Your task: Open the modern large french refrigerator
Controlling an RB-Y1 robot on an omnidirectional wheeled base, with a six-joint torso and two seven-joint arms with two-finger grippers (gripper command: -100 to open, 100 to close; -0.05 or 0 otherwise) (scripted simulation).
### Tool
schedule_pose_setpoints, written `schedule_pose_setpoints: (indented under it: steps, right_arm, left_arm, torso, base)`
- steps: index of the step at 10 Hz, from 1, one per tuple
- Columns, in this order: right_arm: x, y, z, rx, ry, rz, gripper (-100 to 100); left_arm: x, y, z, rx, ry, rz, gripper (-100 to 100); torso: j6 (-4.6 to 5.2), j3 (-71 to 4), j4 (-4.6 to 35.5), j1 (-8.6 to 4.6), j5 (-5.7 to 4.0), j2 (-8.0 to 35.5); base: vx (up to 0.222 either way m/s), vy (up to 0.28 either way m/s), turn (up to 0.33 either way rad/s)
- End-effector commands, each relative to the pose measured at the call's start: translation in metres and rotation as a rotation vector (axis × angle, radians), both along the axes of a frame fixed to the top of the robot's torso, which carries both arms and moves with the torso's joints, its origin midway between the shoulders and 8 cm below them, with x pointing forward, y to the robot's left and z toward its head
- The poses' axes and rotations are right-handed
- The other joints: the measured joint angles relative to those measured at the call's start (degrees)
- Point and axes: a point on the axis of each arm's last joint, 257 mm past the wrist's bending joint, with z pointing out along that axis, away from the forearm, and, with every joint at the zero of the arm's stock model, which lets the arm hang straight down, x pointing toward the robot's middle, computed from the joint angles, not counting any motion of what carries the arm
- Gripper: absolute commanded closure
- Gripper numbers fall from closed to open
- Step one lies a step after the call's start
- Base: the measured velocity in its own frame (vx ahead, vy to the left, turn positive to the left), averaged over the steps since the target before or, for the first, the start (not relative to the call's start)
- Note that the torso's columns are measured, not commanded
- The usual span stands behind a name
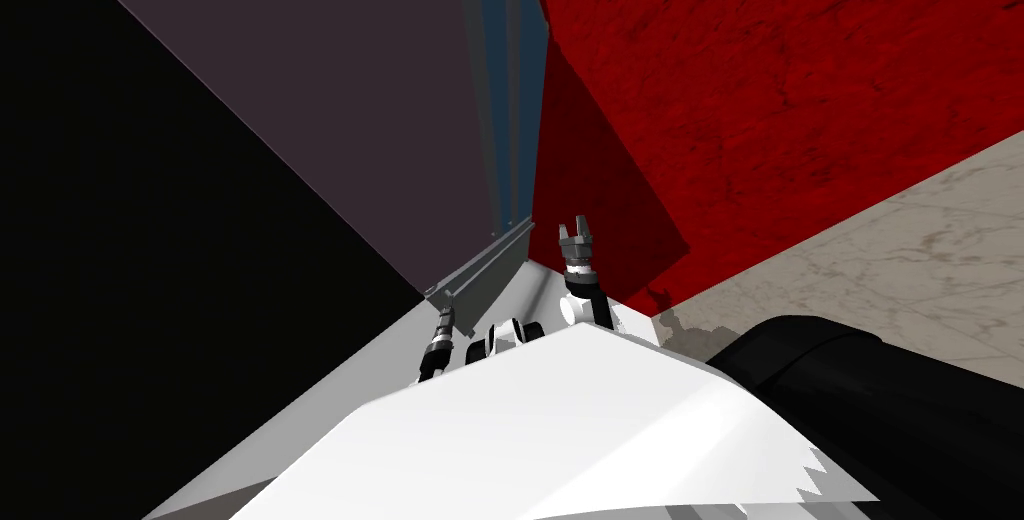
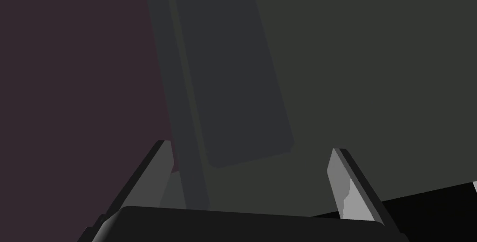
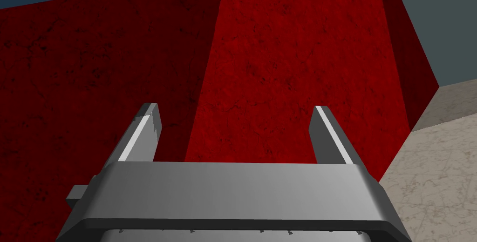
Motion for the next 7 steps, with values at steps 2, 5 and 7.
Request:
schedule_pose_setpoints:
  steps: [2,5,7]
  right_arm:
    - [0.0,0.0,0.0,0.0,0.0,0.0,0]
    - [0.0,0.0,0.0,0.0,0.0,0.0,0]
    - [0.0,0.0,0.0,0.001,0.0,0.0,0]
  left_arm:
    - [-0.009,-0.033,0.001,0.003,-0.001,-0.006,-100]
    - [-0.006,-0.02,0.001,0.002,0.0,-0.005,100]
    - [0.001,0.002,0.001,0.002,-0.001,0.0,100]
  torso:
    - [0.0,-0.03,-0.02,0.04,0.01,-0.02]
    - [0.01,0.21,0.09,-0.32,-0.08,0.36]
    - [-0.1,0.33,-0.04,-0.42,-0.1,0.53]
  base:
    - [0.103,0.097,0.019]
    - [0.019,0.022,-0.008]
    - [-0.129,-0.135,-0.036]
